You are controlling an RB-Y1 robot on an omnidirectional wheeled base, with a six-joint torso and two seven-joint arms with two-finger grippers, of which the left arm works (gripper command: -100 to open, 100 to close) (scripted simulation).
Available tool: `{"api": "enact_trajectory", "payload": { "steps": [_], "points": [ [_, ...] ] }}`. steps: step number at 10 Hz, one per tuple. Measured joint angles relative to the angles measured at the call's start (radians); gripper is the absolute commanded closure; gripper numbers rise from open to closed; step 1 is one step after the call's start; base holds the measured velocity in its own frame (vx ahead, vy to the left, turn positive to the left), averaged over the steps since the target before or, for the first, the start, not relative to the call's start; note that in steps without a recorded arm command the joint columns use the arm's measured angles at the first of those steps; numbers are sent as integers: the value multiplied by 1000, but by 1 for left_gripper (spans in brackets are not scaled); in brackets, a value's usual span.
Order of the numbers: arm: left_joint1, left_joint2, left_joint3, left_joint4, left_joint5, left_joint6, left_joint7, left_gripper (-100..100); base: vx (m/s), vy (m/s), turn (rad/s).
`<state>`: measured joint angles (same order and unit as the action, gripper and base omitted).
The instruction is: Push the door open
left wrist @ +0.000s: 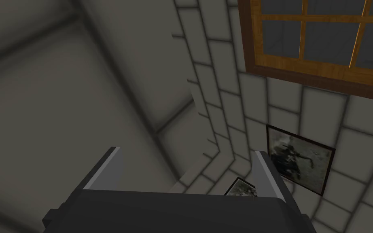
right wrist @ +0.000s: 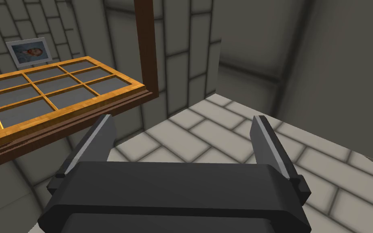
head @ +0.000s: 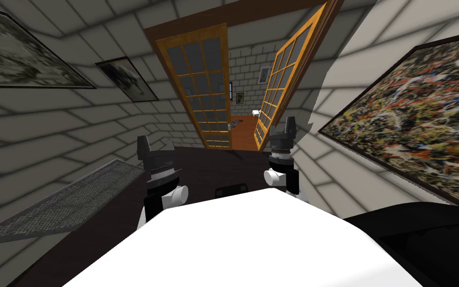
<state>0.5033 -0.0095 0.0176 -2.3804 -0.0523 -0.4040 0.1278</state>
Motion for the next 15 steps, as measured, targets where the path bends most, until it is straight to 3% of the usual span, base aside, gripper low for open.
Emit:
{"api": "enact_trajectory", "payload": {
  "steps": [9, 15],
  "points": [
    [-44, 43, -1, 175, 91, -66, 106, -100, 107, -1, -117],
    [-91, 63, 2, 308, 156, -107, 182, -100, 97, 11, -133]
  ]
}}
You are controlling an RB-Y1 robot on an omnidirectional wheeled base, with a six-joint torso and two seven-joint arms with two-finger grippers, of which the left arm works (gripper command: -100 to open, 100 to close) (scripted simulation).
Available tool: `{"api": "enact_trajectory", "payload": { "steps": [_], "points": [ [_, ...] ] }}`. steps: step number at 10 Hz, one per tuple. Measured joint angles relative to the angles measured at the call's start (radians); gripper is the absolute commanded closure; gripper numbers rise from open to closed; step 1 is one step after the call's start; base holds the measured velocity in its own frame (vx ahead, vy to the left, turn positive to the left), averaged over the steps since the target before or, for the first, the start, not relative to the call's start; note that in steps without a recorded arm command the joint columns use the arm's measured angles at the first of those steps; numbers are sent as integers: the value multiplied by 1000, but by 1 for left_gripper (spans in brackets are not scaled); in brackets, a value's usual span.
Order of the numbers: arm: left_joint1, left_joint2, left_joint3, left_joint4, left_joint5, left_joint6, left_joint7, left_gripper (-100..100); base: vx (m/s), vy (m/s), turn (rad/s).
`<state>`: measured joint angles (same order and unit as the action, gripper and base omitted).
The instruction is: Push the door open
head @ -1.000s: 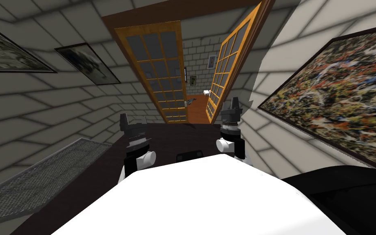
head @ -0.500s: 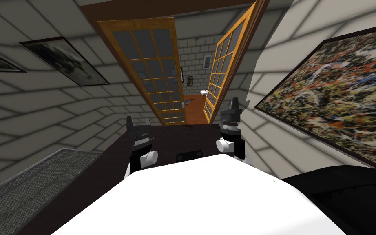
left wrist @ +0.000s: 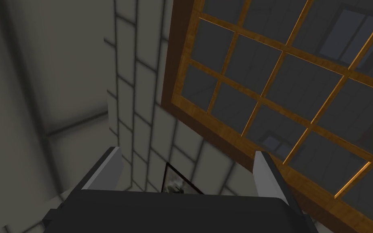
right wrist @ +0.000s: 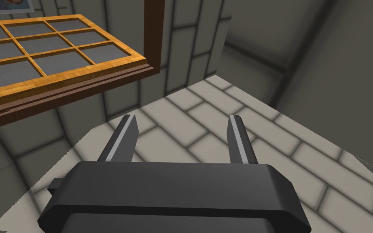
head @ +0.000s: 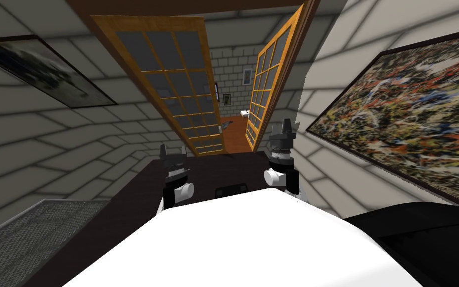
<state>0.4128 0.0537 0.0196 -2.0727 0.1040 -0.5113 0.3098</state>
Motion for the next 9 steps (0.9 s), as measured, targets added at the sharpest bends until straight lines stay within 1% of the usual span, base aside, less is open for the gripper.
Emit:
{"api": "enact_trajectory", "payload": {
  "steps": [3, 4, 6, 7, 8, 9],
  "points": [
    [-20, 8, -1, 75, 35, -30, 42, -100, 98, 14, -135],
    [-28, 11, 1, 98, 50, -36, 58, -100, 100, 23, -181],
    [-44, 12, -2, 145, 74, -49, 86, -100, 108, 20, -140],
    [-45, 18, 0, 168, 89, -60, 104, -100, 86, 21, -143],
    [-60, 17, -1, 203, 102, -72, 119, -100, 80, 20, -177],
    [-66, 17, -2, 227, 115, -80, 134, -100, 89, 24, -159]
  ]
}}
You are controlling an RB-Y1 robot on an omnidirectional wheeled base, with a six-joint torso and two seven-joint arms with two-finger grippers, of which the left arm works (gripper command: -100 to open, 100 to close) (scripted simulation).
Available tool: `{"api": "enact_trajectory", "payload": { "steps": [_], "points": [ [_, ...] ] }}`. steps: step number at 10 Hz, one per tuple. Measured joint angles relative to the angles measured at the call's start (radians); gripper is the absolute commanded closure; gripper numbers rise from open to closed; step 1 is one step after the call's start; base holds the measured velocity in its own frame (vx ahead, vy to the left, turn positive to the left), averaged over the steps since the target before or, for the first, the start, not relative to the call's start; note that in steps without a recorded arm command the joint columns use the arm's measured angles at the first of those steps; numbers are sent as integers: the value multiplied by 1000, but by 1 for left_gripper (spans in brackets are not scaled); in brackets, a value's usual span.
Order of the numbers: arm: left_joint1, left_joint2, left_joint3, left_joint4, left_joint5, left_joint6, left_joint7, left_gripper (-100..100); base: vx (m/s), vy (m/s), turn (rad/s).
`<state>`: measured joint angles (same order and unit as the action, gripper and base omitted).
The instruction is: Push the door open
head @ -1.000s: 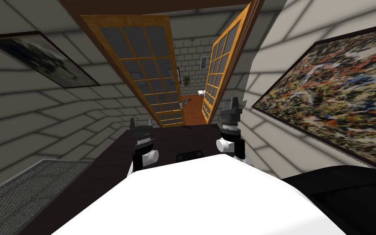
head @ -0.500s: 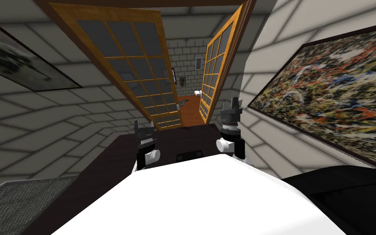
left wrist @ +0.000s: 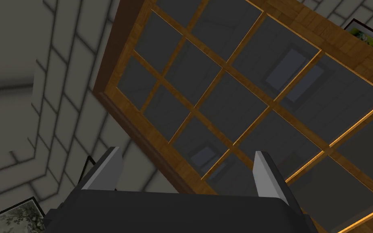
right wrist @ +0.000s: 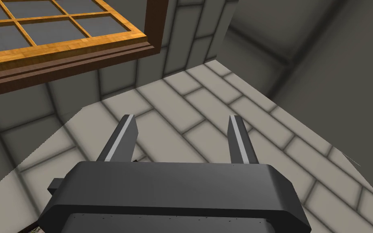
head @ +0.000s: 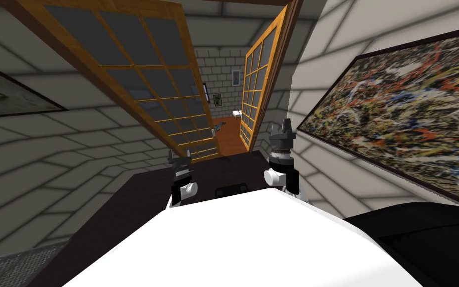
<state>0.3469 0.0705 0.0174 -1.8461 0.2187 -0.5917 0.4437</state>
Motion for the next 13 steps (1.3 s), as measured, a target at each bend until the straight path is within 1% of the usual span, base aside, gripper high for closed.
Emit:
{"api": "enact_trajectory", "payload": {
  "steps": [2, 4, 5, 8, 9, 11, 12, 13],
  "points": [
    [-17, 6, 2, 57, 29, -21, 35, -100, 94, 21, -164],
    [-32, 3, 1, 106, 57, -36, 65, -100, 95, 28, -148],
    [-44, 5, 2, 138, 72, -45, 82, -100, 98, 57, -181],
    [-61, 9, 1, 223, 115, -82, 138, -100, 95, 39, -161],
    [-66, 6, 0, 247, 129, -91, 153, -100, 95, 38, -163],
    [-89, 0, 0, 306, 157, -108, 183, -100, 92, 48, -169],
    [-98, 0, 2, 331, 172, -115, 199, -100, 96, 38, -147],
    [-105, 1, 1, 364, 186, -128, 218, -100, 82, 38, -166]
  ]
}}
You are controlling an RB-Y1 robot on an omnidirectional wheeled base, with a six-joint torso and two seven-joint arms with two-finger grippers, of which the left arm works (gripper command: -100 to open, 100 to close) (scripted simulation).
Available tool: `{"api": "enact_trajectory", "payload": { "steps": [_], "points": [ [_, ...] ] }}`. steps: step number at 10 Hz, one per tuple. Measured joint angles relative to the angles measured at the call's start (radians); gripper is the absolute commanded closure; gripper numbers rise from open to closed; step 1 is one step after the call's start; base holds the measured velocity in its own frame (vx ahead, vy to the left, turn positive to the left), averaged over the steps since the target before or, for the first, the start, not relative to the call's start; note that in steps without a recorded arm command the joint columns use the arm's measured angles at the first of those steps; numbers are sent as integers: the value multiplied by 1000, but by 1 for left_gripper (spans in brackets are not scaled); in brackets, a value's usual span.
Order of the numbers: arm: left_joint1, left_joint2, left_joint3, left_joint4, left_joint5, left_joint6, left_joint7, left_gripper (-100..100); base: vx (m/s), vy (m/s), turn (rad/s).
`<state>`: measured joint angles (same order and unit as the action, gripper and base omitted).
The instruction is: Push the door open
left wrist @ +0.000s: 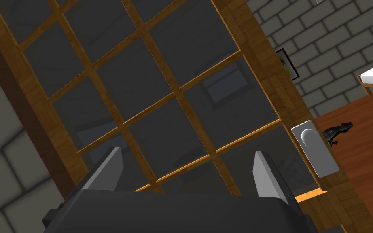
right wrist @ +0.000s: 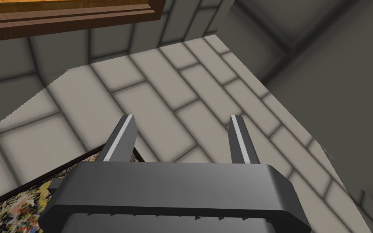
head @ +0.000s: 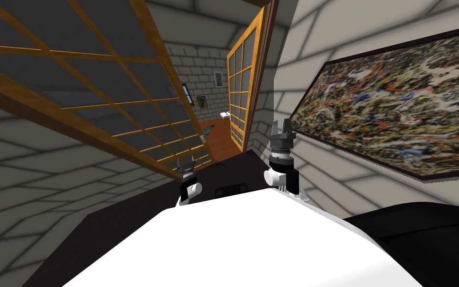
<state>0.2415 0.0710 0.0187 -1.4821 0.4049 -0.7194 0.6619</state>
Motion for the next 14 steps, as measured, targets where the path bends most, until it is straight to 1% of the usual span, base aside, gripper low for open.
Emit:
{"api": "enact_trajectory", "payload": {
  "steps": [1, 3, 4, 5, 6, 7, 8, 10, 12, 14],
  "points": [
    [-3, -2, -1, 20, 14, -9, 17, -100, 83, 43, -173],
    [-25, -3, 1, 85, 43, -31, 52, -100, 92, 46, -172],
    [-29, -10, 0, 104, 56, -37, 65, -100, 84, 55, -129],
    [-42, -13, 0, 136, 70, -47, 79, -100, 86, 54, -157],
    [-44, -14, 1, 156, 83, -55, 96, -100, 77, 61, -144],
    [-56, -15, 2, 186, 98, -64, 113, -100, 77, 61, -136],
    [-65, -18, 1, 221, 110, -79, 132, -100, 82, 50, -132],
    [-78, -26, -1, 271, 134, -100, 161, -100, 72, 53, -150],
    [-80, -33, 0, 299, 159, -107, 188, -100, 85, 69, -139],
    [-101, -42, -1, 357, 183, -129, 215, -100, 76, 55, -121]
  ]
}}
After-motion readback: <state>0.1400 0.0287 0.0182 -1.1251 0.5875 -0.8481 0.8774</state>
